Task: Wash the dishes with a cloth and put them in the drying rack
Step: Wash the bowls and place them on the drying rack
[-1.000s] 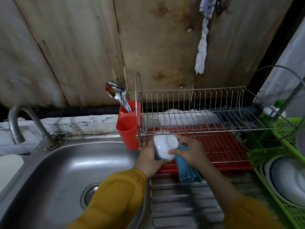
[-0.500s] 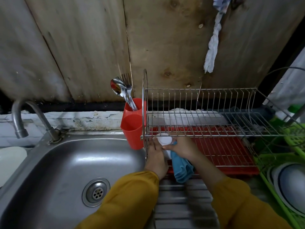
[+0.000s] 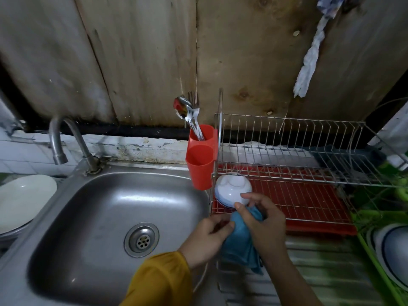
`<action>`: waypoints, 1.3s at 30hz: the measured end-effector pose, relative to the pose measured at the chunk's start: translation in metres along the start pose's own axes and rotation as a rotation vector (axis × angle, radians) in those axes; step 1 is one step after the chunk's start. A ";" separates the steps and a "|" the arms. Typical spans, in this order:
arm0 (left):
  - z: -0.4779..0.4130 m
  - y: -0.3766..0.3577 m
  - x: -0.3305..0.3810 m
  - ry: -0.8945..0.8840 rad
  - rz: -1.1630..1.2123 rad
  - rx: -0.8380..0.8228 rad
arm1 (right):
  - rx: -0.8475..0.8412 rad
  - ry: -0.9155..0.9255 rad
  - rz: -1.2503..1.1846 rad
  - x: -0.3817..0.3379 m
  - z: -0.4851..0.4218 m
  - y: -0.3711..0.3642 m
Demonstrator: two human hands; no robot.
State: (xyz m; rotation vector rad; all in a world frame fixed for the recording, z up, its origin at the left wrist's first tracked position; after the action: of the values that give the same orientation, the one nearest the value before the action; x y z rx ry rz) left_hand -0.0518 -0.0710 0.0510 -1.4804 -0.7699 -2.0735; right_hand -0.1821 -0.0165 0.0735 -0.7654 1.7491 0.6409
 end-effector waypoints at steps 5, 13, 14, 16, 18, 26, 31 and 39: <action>0.048 0.055 -0.005 -0.059 0.213 0.077 | -0.035 0.126 -0.076 -0.030 0.041 -0.055; 0.123 0.185 -0.012 -0.238 0.419 0.315 | -0.308 -0.255 -0.446 -0.058 0.088 -0.190; 0.130 0.200 -0.015 -0.257 0.412 0.340 | -0.364 -0.367 -0.554 -0.061 0.093 -0.210; 0.146 0.231 -0.024 -0.302 0.308 0.433 | -0.447 -0.440 -0.634 -0.065 0.102 -0.250; 0.161 0.261 -0.033 -0.323 0.146 0.580 | -0.492 -0.428 -0.648 -0.067 0.110 -0.288; 0.225 0.385 -0.110 -0.031 -0.278 0.897 | -0.569 -0.506 -0.434 -0.071 0.129 -0.428; 0.273 0.443 -0.168 0.168 -0.736 0.839 | -0.770 -0.478 -0.184 -0.071 0.130 -0.506; 0.301 0.482 -0.232 0.409 -1.193 0.353 | -1.479 0.421 0.557 -0.066 0.148 -0.591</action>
State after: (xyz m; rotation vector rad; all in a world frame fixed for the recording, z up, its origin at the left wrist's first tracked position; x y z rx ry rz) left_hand 0.5442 -0.2046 -0.0110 -0.2983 -2.0058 -2.6289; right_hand 0.3716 -0.2782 0.0638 -1.4310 1.6395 2.4055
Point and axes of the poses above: each hand's wrist, its own z-axis away from the middle knuckle, its own y-axis out of the back of the hand, x = y × z, the point moved 2 cm from there along -z, towards the middle knuckle, and after that the axes turned 6 degrees about -z, right-handed, at the moved point
